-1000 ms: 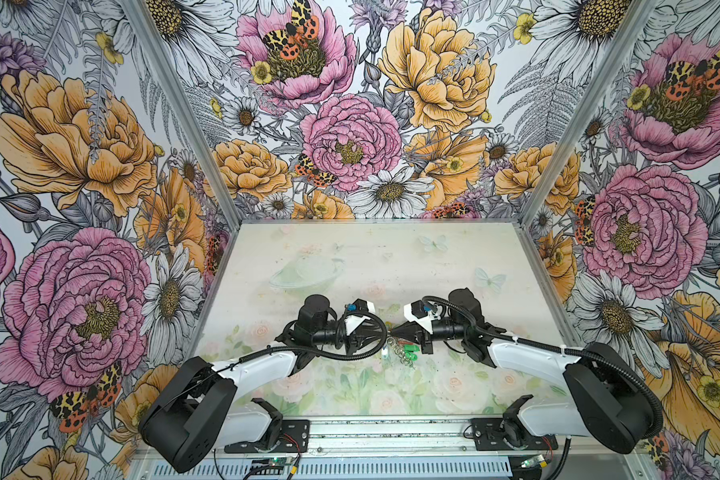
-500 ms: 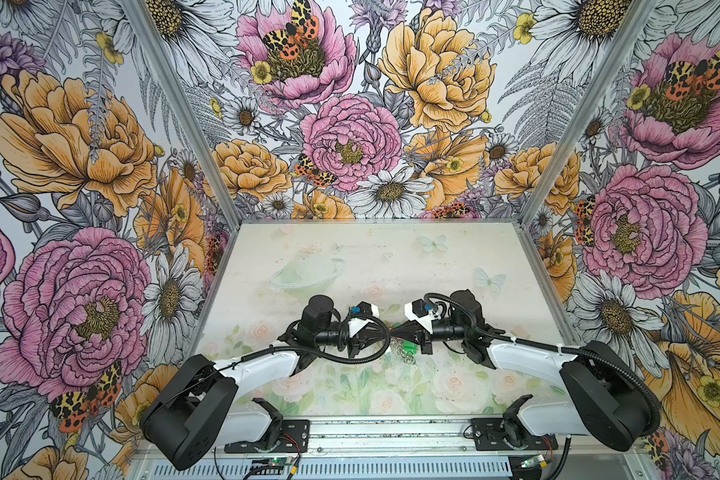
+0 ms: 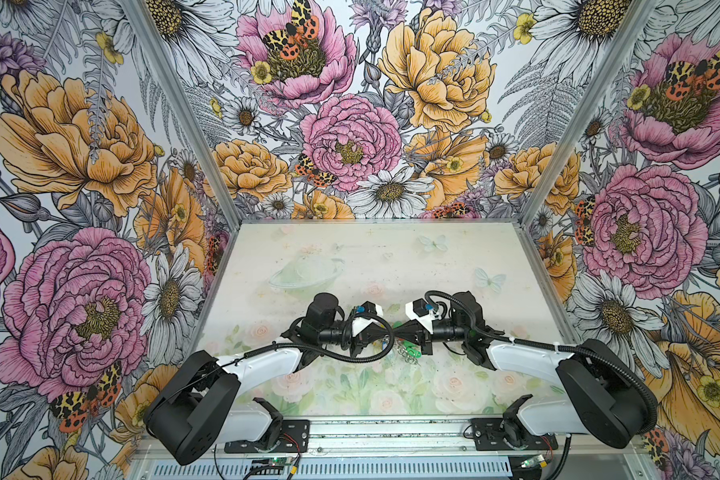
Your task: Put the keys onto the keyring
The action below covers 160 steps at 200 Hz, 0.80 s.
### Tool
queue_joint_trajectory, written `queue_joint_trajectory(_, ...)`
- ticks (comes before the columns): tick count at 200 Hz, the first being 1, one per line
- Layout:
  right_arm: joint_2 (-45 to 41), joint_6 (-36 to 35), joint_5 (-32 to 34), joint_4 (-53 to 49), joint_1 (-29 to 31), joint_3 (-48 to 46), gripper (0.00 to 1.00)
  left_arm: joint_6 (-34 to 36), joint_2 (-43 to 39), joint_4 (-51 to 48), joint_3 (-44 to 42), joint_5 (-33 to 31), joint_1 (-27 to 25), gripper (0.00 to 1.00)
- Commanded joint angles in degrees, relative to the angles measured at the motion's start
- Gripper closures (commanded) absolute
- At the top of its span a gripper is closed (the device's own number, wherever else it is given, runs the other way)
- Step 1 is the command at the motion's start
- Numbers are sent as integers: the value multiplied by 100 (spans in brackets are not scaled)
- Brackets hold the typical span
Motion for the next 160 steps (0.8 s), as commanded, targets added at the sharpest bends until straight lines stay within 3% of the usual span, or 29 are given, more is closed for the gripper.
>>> queue_joint_trajectory(1,-220,-216,323,-65,-25,120,100,200,-89,-427,148,-209,-93,100)
queue_joint_trajectory(15,-443,-473,607,-308,-72,36,86,344,-297,-665,172,-447,-110,100)
queue_joint_trajectory(33,-715,-787,841,-542,-115,-16,80,600,-580,-1157,300,-781,-132,100)
queue_joint_trajectory(60,-821,-1158,873,-1223,-148,274,81,1102,-719,-2012,682,-1138,-222,100)
queue_joint_trajectory(100,-911,-1194,875,-1058,-148,140,83,1849,-395,-3445,1599,-1481,-338,100)
queue_joint_trajectory(160,-741,-830,359,-299,-95,-121,86,2060,-325,-3536,1785,-1153,-374,100)
